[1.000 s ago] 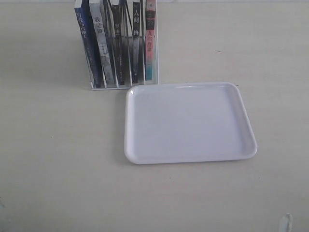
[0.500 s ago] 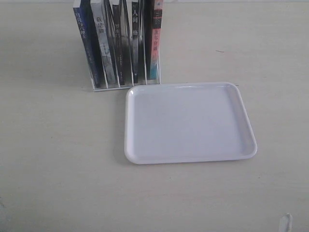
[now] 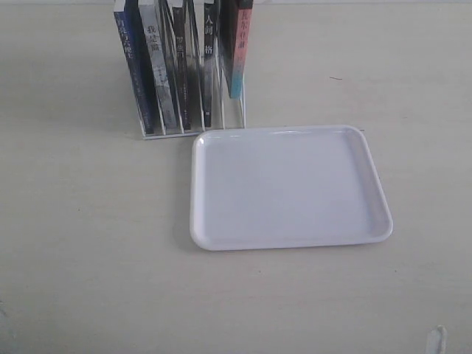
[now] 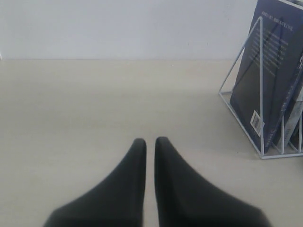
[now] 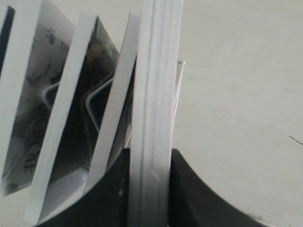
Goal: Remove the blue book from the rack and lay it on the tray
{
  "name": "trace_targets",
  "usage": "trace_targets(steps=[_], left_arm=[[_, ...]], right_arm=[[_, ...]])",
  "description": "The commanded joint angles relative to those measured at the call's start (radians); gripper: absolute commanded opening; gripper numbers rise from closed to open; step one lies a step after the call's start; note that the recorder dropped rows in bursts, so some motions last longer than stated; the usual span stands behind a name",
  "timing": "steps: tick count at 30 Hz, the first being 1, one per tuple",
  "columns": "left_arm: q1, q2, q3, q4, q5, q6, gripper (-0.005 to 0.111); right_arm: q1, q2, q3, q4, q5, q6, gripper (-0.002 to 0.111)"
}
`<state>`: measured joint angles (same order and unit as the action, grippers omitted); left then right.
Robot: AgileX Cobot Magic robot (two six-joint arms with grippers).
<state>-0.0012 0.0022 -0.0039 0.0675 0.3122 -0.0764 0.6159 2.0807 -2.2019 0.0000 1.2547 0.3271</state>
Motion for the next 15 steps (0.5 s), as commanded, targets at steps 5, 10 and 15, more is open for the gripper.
trace_targets(steps=[5,10,15], left_arm=[[-0.010,-0.002,0.004,0.002,-0.006,0.002,0.006],[-0.010,-0.002,0.004,0.002,-0.006,0.002,0.006],[-0.010,-0.002,0.004,0.002,-0.006,0.002,0.006]], right_arm=[[-0.006,-0.082,-0.015,-0.016,-0.034,-0.005,0.000],[-0.006,-0.082,-0.015,-0.016,-0.034,-0.005,0.000],[-0.006,-0.082,-0.015,-0.031,-0.034,-0.007,0.000]])
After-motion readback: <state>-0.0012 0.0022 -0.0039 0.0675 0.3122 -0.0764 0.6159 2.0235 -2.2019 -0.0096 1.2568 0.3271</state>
